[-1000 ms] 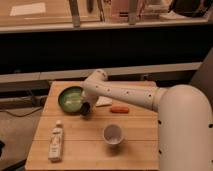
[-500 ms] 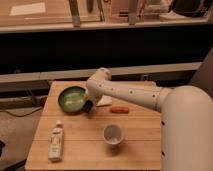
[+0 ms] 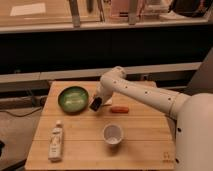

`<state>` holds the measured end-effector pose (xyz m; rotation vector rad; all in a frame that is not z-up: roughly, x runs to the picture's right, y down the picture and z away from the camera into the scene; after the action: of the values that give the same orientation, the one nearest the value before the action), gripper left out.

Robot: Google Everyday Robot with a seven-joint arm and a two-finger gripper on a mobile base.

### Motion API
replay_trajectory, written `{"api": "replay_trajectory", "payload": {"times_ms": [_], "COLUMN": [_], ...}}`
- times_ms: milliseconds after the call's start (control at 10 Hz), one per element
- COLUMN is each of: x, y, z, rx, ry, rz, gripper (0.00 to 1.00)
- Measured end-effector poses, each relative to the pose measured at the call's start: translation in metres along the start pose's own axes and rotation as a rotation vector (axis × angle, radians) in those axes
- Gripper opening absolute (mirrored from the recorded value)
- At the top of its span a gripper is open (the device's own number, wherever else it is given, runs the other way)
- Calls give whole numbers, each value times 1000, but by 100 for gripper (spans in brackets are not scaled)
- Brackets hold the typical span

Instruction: Place the eraser on the white sponge

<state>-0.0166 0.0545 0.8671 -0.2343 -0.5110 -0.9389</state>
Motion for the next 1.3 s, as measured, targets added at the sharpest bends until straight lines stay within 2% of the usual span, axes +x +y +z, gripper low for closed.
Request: {"api": "replay_trajectory", "payload": {"times_ms": [200,800,1300], "x": [12,34,42], "y": [-6,-18,-8], "z": [-8,-9,1], "rx": [24,56,90], "ry": [0,-30,-87], "rz": [13,52,100], "gripper": [0,0,0]}}
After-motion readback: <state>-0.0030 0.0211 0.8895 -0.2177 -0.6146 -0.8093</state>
